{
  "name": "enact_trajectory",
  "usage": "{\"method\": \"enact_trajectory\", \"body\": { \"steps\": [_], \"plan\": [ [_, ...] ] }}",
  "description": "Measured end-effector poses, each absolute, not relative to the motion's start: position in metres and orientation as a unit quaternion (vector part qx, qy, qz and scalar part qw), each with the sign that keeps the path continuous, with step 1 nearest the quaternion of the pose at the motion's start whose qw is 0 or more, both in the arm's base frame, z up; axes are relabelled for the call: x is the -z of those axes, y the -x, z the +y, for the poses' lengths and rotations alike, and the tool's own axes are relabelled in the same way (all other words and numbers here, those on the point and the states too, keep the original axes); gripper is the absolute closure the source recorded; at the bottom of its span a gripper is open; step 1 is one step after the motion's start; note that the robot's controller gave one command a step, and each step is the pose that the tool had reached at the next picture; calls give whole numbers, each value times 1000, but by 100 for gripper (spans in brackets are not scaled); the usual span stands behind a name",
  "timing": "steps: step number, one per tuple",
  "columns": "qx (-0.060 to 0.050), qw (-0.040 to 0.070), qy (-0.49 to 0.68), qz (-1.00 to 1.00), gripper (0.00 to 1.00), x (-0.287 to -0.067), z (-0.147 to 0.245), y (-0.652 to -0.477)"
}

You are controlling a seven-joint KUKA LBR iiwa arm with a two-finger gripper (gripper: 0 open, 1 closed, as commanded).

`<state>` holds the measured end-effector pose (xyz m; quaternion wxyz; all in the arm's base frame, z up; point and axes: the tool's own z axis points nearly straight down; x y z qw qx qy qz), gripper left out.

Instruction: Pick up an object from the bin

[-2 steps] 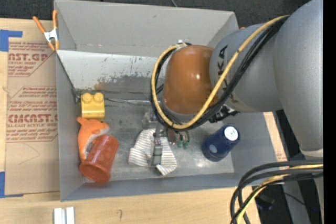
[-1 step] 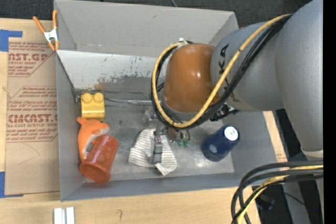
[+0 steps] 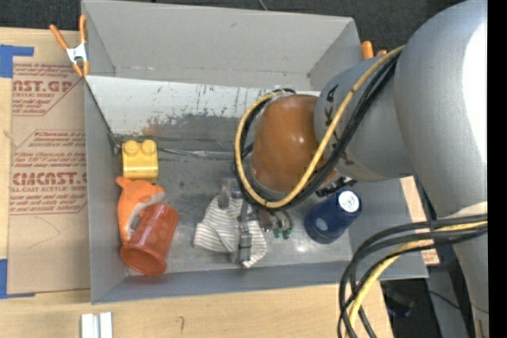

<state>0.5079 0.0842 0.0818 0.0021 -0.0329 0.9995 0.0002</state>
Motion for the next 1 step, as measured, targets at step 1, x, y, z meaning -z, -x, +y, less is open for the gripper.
{"method": "enact_trajectory", "body": {
  "steps": [1],
  "plan": [
    [-1, 1, 30, 1000, 0, -47, 79, -507]
  ]
}}
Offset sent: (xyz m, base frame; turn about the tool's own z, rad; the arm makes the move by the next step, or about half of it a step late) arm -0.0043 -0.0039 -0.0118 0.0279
